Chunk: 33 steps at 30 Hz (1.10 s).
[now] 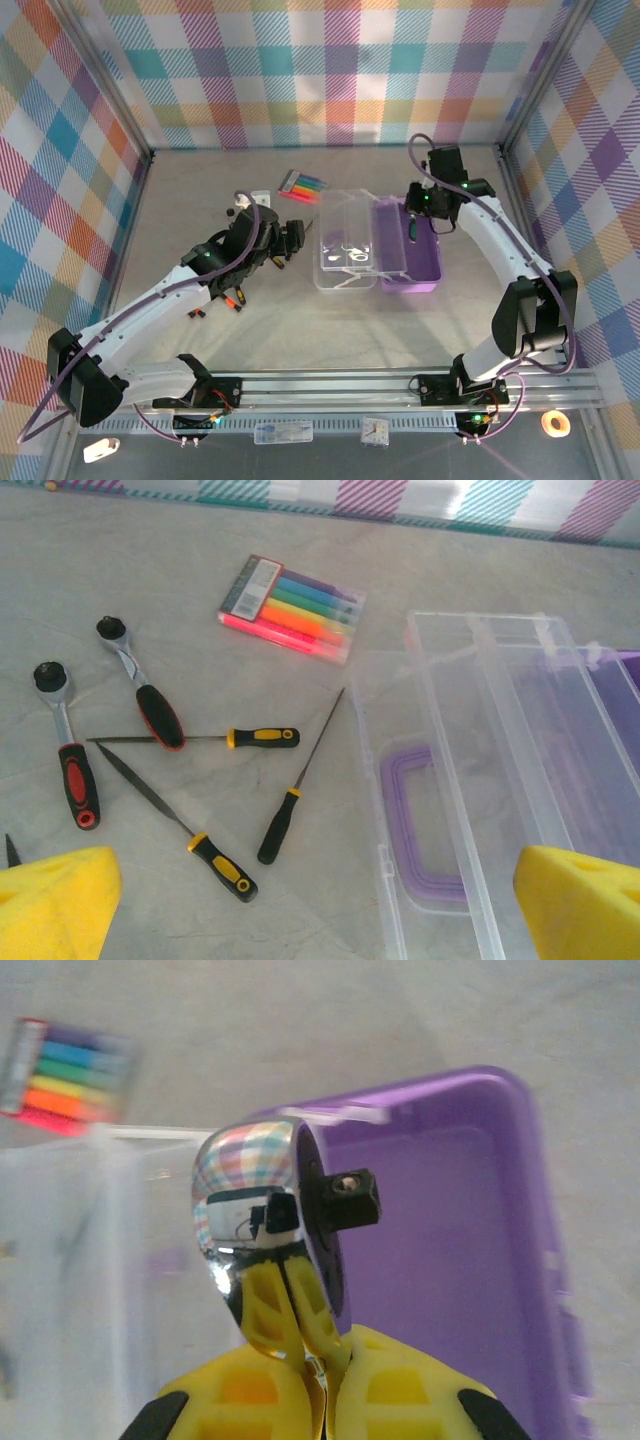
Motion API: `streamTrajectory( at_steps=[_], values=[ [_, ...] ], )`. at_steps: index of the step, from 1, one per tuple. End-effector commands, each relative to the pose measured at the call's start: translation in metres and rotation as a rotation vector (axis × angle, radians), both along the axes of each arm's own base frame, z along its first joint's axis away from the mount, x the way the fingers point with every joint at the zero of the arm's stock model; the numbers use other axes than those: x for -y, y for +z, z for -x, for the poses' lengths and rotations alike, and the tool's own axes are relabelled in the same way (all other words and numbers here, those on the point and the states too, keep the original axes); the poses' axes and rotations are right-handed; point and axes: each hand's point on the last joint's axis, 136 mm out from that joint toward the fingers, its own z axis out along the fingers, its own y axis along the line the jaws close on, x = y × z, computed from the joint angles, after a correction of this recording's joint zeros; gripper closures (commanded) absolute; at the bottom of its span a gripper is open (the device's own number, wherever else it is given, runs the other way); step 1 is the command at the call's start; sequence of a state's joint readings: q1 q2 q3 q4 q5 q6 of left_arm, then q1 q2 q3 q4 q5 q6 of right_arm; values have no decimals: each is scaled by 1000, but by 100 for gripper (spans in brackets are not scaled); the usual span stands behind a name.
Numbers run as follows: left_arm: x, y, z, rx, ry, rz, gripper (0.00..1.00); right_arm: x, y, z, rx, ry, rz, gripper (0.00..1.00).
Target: Pack the tool kit
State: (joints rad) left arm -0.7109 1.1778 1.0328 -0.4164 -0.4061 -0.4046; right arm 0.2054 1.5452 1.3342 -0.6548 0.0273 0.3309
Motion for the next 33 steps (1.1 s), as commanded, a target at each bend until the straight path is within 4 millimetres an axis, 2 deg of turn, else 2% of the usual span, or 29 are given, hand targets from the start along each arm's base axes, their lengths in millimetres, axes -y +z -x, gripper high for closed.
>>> streamTrajectory(
  at_steps=[1, 7, 12, 22, 33],
  values=[
    [-8, 6, -4, 11, 46, 13, 0, 21, -17, 7, -34, -25, 32, 97],
    [-12, 3, -8, -22, 61, 6, 0, 12, -65, 12, -137, -1, -27, 97],
    [-6, 1, -12, -35, 47, 31, 0, -6, -91, 7, -215, 48, -102, 97],
    [0, -3, -14, -70, 34, 38, 0, -11, -123, 3, -295, 51, -122, 92],
    [5, -13, -15, -108, 19, 33, 0, -22, -138, 4, -350, 71, -179, 83]
  ],
)
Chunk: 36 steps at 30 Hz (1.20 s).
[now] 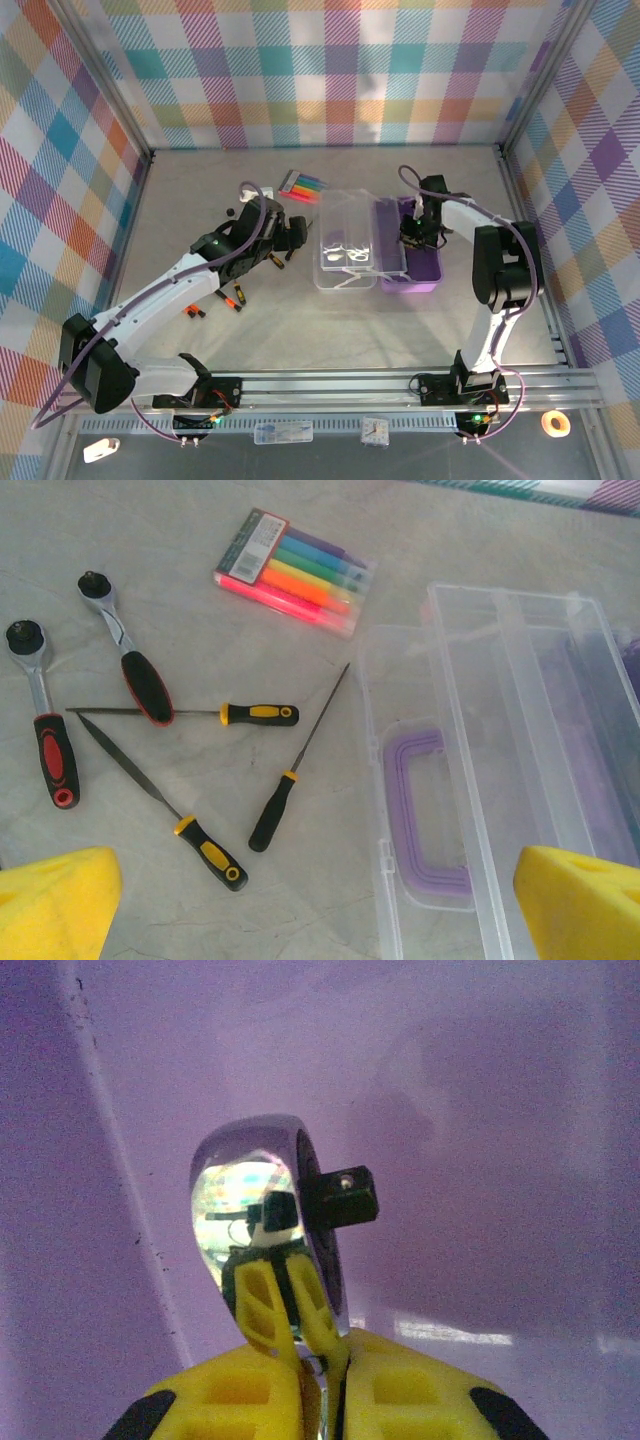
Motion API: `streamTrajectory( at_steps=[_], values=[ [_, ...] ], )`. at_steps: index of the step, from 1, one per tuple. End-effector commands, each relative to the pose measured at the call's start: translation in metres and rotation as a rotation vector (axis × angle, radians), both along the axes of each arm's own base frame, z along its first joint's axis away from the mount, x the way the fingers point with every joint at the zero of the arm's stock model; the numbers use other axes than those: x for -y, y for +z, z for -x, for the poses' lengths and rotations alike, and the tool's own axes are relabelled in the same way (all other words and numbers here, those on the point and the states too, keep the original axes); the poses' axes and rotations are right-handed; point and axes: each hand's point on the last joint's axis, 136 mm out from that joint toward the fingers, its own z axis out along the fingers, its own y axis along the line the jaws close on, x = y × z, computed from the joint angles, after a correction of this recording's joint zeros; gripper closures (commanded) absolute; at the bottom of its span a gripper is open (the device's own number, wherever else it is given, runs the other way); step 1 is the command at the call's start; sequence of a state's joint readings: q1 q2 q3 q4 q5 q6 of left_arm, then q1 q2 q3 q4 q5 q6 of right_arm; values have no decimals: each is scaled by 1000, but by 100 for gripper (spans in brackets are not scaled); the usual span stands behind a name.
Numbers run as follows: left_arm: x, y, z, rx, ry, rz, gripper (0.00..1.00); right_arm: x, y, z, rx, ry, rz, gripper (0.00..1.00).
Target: Pack the tool kit
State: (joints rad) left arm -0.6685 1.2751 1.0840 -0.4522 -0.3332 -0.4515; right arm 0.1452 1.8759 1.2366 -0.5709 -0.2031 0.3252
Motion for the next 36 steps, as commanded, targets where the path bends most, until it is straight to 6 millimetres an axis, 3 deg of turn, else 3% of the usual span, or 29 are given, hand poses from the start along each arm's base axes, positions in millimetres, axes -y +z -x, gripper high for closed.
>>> streamTrajectory(
  at_steps=[1, 8, 18, 29, 36],
  values=[
    [0, 7, -2, -9, 5, 11, 0, -10, 8, -8, 22, 14, -40, 81],
    [0, 6, -4, -19, 4, 5, 0, -9, 22, -10, 46, 13, -40, 76],
    [-12, 15, -3, 4, 44, 0, 0, 7, 64, -11, 123, -41, 33, 74],
    [-41, 43, 13, 71, 117, 0, 0, 36, 112, 6, 234, -77, 168, 68],
    [-47, 49, 18, 112, 83, -41, 2, 29, 148, 19, 347, -104, 83, 63]
  ],
)
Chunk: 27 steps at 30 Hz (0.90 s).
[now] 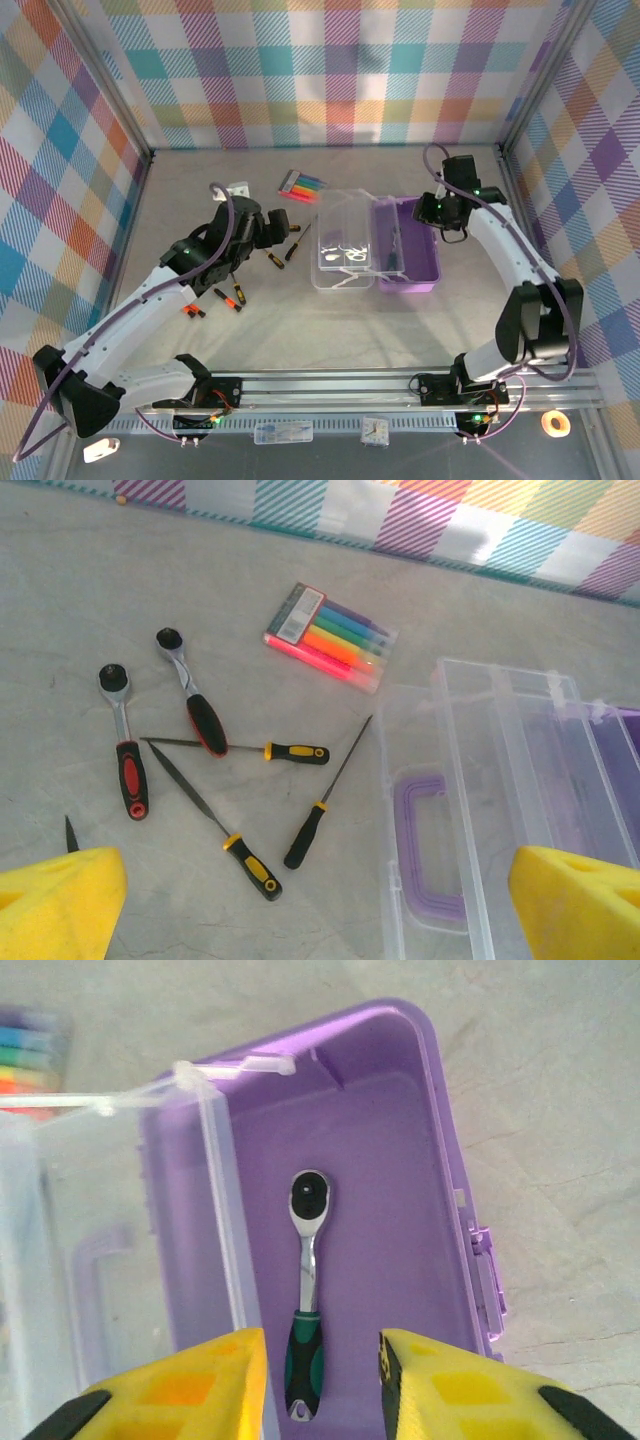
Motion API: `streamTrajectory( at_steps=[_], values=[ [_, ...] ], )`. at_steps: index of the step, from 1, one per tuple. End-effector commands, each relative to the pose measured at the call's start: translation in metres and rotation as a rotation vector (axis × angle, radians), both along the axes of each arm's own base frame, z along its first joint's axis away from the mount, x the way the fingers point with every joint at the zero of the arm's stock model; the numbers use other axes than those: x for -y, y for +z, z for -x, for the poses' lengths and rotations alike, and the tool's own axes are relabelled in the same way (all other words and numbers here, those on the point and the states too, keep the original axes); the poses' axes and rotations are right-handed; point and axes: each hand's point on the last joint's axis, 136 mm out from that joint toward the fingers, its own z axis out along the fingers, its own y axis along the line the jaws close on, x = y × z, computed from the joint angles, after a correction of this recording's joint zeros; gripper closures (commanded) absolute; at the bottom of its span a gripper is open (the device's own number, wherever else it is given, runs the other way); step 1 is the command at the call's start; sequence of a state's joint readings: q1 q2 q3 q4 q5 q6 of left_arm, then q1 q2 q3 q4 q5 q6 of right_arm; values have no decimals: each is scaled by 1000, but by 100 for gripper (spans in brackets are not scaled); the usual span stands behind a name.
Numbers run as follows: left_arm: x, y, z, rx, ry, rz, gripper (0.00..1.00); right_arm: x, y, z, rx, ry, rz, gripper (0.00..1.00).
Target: Pack the tool kit
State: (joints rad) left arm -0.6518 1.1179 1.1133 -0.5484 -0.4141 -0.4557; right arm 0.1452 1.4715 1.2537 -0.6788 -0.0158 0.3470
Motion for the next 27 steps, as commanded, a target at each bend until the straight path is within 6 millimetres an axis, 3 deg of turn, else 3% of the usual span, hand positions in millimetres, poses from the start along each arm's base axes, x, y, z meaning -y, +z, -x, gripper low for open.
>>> streamTrajectory(
  at_steps=[1, 7, 12, 16, 21, 25, 27],
  values=[
    [-10, 0, 0, 15, -8, -85, 2, -6, 12, 12, 30, 2, -46, 63],
    [-43, 7, -12, 2, 129, -265, 2, -14, 19, 27, 60, 34, -106, 55],
    [-57, -12, -30, -71, 219, -184, 6, -24, 16, 37, 58, 68, -165, 57],
    [-80, -44, -56, -177, 286, -3, 21, -28, 15, 40, 79, 71, -201, 59],
    [-112, -95, -92, -342, 358, 31, 40, -34, 12, 40, 83, 78, -239, 61],
    [-117, -145, -120, -469, 325, 52, 46, -40, 2, 37, 60, 96, -257, 61],
    [-113, -161, -131, -512, 290, 62, 45, -40, -3, 36, 45, 100, -251, 61]
  ],
)
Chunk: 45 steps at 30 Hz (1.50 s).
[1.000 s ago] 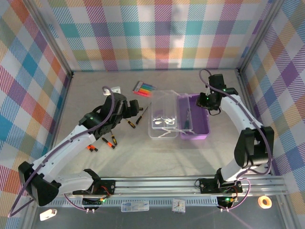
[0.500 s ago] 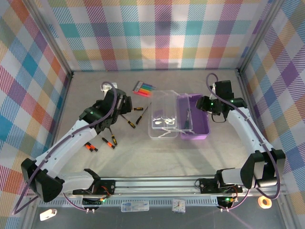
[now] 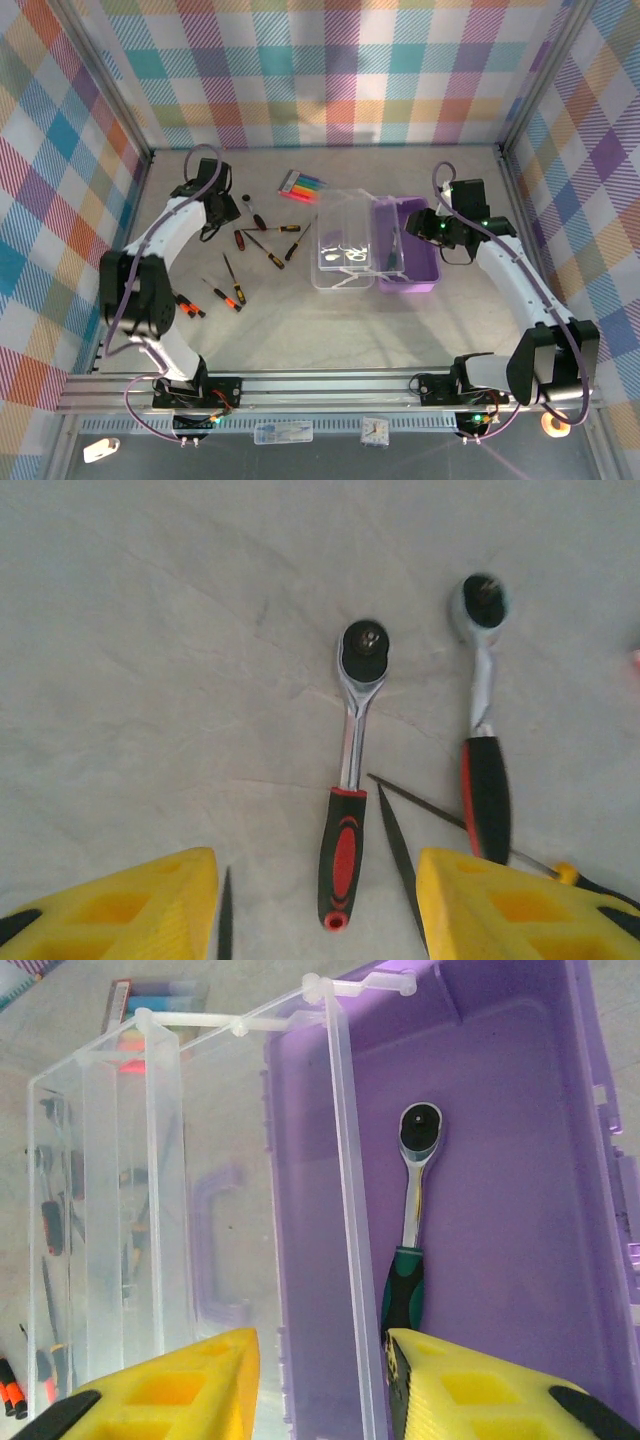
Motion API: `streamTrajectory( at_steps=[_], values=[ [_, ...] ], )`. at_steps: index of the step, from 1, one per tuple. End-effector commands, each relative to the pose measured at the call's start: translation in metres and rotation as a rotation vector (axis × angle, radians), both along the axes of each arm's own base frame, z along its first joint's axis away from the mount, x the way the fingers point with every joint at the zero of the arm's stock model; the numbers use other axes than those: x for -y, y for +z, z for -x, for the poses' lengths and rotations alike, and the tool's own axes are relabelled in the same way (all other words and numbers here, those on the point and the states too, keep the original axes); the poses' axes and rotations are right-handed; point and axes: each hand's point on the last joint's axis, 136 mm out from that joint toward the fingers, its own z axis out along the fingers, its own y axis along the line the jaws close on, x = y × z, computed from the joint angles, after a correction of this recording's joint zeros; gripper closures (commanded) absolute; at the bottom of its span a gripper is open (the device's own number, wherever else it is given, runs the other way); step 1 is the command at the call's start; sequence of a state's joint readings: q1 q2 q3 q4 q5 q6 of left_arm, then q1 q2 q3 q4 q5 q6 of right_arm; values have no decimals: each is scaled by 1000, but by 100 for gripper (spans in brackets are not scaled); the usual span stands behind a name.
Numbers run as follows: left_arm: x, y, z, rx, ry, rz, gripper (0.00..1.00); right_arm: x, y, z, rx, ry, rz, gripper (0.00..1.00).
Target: Pack the tool kit
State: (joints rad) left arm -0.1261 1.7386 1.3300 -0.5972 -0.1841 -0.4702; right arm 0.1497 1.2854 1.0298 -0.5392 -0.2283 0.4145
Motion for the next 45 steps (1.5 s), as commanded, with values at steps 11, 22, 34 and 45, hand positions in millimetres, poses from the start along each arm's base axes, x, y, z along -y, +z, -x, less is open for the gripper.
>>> streamTrajectory(
  at_steps=[11, 22, 34, 45],
  values=[
    [3, -55, -38, -172, -57, -12, 39, -12, -18, -6, -33, 29, -35, 61],
    [0, -102, -40, -237, -64, 20, 55, -13, -23, -5, -46, 27, -40, 61],
    [-22, -110, -42, -265, -105, 4, 98, -14, -19, -3, -40, 30, -42, 62],
    [-24, -46, -49, -127, -96, -1, 100, -17, -11, -2, -28, 38, -61, 62]
  ],
)
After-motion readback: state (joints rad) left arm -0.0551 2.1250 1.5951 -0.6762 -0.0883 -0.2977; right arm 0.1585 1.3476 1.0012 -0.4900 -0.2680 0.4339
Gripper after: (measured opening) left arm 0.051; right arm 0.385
